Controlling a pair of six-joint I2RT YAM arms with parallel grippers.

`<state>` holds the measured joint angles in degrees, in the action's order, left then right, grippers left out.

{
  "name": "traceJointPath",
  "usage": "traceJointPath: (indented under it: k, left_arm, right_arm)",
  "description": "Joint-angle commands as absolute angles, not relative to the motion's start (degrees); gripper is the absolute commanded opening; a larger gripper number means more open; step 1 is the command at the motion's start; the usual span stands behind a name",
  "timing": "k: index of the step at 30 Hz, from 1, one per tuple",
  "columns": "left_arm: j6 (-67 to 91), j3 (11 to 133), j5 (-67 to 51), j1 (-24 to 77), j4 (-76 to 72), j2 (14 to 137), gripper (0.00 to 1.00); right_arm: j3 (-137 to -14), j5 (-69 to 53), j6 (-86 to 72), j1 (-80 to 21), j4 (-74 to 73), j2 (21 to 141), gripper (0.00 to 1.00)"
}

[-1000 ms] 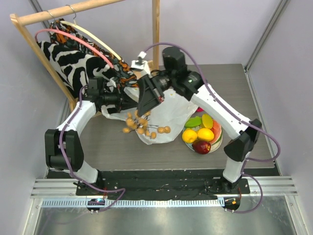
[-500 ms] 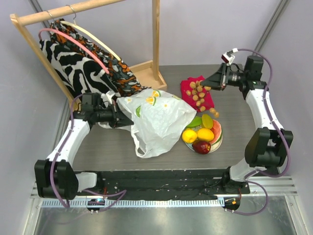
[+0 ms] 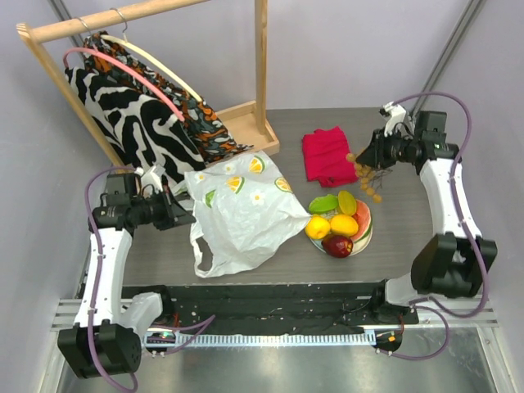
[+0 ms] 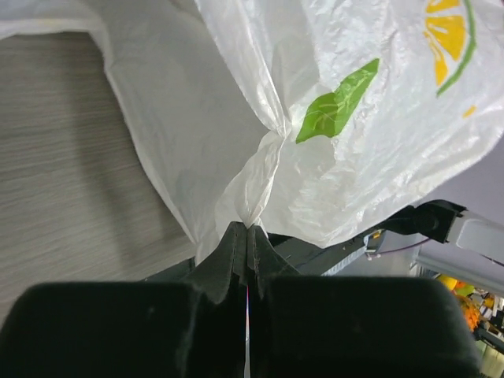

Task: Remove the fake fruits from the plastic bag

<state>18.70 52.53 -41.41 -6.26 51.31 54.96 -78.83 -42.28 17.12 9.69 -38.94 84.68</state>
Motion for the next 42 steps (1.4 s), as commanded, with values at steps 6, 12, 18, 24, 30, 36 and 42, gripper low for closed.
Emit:
traceJointPath:
  k: [6, 12, 18, 24, 30, 36, 42]
  left_arm:
    - [15.47, 52.21, -38.41, -8.09, 54.67, 55.89, 0.0]
    - [16.87, 52.91, -41.31, -8.0, 51.95, 57.48, 0.0]
    - [18.02, 51.34, -41.57, -8.09, 50.98, 56.17, 0.0]
    - [18.11, 48.96, -41.57, -8.61, 51.33, 54.14, 0.0]
    - [18.37, 48.43, -41.84, -8.96, 50.89, 53.53, 0.0]
    - [18.03, 50.97, -43.33, -10.11, 53.17, 53.88, 0.0]
    - [10.55, 58.7, -38.77, -10.11, 56.6, 57.74, 0.0]
  right_arm:
    - [-71.46, -36.39, 40.25, -1.74, -52.81, 68.12, 0.01]
    - [-65.13, -33.14, 39.28, -7.72, -52.21, 64.42, 0.01]
    - [-62.67, -32.52, 39.46, -8.61, -53.44, 66.35, 0.01]
    - [-60.65, -32.26, 38.15, -10.63, -51.5, 67.23, 0.02]
    - [-59.85, -31.81, 34.29, -12.3, -49.66, 68.03, 0.85]
    - [-78.28, -27.96, 14.61, -12.22, -48.25, 71.63, 0.98]
    - [-82.45, -1.28, 8.04, -11.87, -44.4, 74.79, 1.0]
